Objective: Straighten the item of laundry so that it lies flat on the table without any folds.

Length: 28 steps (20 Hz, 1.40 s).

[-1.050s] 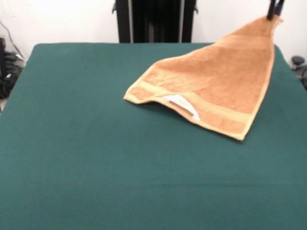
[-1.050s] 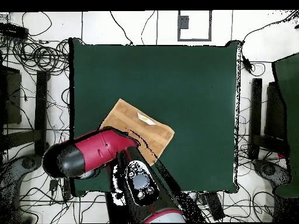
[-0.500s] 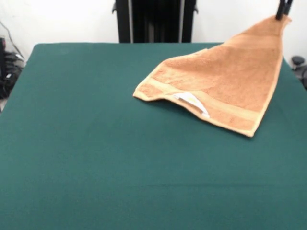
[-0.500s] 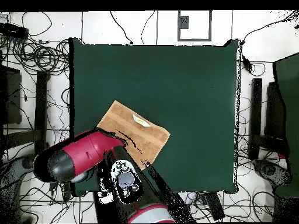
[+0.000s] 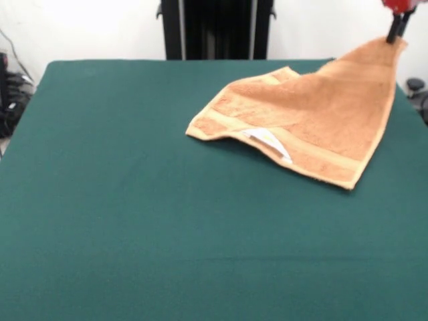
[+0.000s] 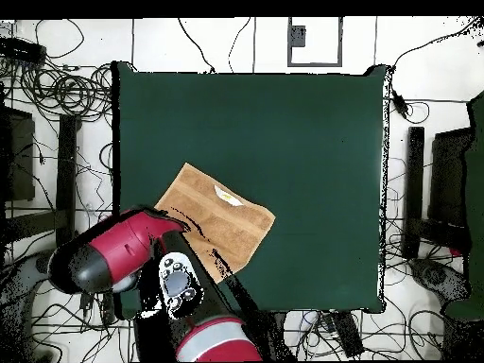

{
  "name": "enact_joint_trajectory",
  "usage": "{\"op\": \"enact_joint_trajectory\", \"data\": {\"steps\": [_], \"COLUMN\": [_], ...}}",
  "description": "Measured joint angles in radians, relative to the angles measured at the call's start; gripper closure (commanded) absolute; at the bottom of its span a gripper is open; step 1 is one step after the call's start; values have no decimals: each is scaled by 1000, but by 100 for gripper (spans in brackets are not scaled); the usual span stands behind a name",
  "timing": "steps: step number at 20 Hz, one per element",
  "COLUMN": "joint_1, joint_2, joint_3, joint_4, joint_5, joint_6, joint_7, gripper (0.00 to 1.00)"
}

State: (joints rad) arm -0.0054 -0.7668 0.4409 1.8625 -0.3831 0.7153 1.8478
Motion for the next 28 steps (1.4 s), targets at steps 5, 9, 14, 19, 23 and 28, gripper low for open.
{"op": "enact_joint_trajectory", "data": {"steps": [5,9,14,19,23,28], "joint_1": [35,62,92,113,114,114], "joint_2": [65,126,186,243,261,279], "joint_3": [-59,-104,-149,-188,-201,-207], "joint_4": [-58,-110,-158,-202,-216,-233], "joint_5": [-1,0,0,0,2,9], "joint_6": [-51,-92,-114,-120,-120,-120], "joint_7": [0,0,0,0,0,0], "gripper": [100,100,100,100,100,0]}}
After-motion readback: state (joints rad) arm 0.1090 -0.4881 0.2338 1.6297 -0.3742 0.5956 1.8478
